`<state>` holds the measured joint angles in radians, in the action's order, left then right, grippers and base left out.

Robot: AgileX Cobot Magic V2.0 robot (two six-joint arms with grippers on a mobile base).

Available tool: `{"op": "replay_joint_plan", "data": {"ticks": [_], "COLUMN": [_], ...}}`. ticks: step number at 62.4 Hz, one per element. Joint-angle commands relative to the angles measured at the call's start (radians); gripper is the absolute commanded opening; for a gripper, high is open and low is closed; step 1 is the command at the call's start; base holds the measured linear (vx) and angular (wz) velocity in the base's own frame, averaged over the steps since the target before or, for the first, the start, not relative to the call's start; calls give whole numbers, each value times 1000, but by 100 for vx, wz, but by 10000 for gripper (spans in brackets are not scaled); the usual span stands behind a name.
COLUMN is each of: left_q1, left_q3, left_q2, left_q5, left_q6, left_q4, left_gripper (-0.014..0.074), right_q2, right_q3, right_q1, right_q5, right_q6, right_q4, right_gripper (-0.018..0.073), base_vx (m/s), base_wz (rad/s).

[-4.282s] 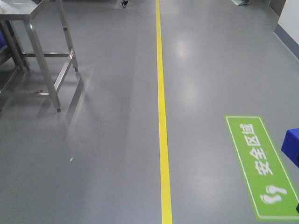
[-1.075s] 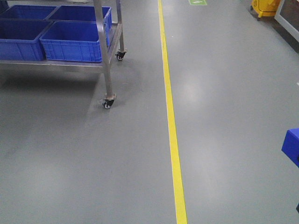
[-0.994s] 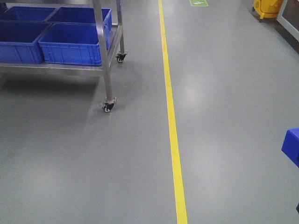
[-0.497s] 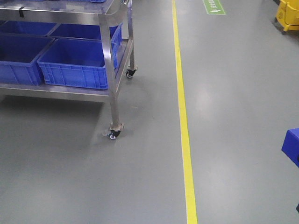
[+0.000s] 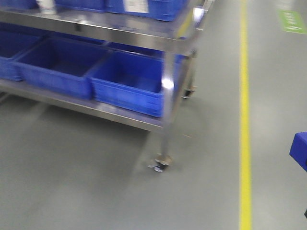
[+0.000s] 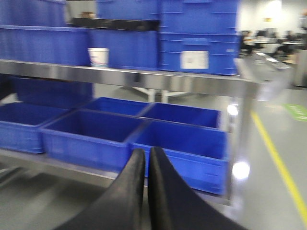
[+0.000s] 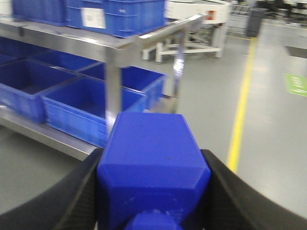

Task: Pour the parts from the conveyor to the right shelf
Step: 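Turn and drive down the aisle between the blue bin shelves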

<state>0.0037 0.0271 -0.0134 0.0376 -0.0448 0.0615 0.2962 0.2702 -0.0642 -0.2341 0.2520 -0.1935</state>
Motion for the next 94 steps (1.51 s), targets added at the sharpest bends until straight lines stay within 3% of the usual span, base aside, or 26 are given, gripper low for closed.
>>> {"op": "replay_joint_plan", "data": {"ticks": [1, 46, 94], "left_q1": [1, 1, 2], "left_q3": [30, 30, 30], "left_q2": [-14, -14, -14], "left_q5": [-78, -78, -78], "left_q6": [-8, -8, -8], "left_q4": [-2, -2, -2], "left_gripper": [-6, -6, -6], "right_q2": [5, 5, 5], "right_q3": [30, 30, 30], "right_q1": [-1, -1, -1], "right_q5": [81, 81, 81], "right_q6": [5, 5, 5], "right_q4": [0, 0, 0], "right_gripper": [-5, -5, -5], "base_vx": [45, 32, 19], "base_wz": [92, 108, 69]}}
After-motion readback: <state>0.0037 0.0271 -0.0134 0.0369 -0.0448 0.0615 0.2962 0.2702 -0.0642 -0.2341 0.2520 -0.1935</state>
